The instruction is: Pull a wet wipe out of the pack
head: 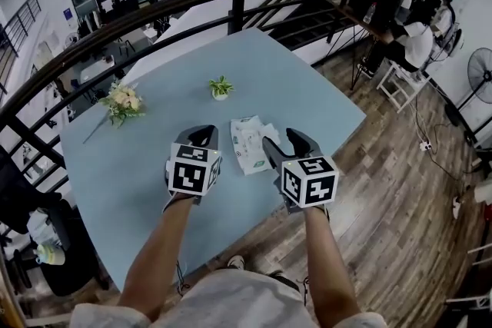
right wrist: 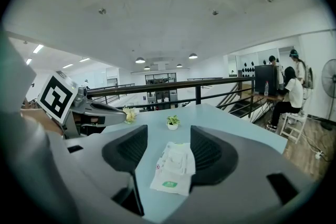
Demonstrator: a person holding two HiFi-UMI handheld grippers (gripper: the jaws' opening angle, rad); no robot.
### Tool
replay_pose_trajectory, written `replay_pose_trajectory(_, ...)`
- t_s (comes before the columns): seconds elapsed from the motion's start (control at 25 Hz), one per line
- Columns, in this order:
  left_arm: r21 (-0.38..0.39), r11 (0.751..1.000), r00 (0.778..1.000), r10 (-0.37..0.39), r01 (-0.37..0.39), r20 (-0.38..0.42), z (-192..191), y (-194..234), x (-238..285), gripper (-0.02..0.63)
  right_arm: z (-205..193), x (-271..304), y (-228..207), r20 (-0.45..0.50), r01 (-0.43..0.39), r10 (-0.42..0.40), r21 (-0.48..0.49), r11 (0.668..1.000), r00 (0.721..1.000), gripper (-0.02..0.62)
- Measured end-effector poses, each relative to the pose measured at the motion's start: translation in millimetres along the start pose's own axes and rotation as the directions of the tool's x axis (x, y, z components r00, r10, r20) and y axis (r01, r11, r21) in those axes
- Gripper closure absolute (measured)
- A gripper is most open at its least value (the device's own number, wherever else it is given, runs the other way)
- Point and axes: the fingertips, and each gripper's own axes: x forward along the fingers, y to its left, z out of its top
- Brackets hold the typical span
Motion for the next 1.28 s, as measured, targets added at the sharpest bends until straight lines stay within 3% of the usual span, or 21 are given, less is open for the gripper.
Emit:
replay_pose_trajectory(0.52,-0.001,0.998,0.998,0.055,-0.055,-0.006,-7,10,15,0.614,3,25,-13,0.022,-0.051,0.051,-0.012,0.999,0.998,0.356)
replay_pose_trajectory(0.88,-0.028,0.987,0.987,0.155,-0.157,-0.041,-8,19,27,0.614,9,57,-27,0.007,-0.162,0.162,-0.027,0.986,0.987,0.356)
replay_pose_trajectory(1.28,-0.064,0.956,0.956,0.283,-0.288,-0.072,2,21,45,0.614,19,86,-45,-0.024,-0.306,0.305,-0.067,0.950,0.952,0.356)
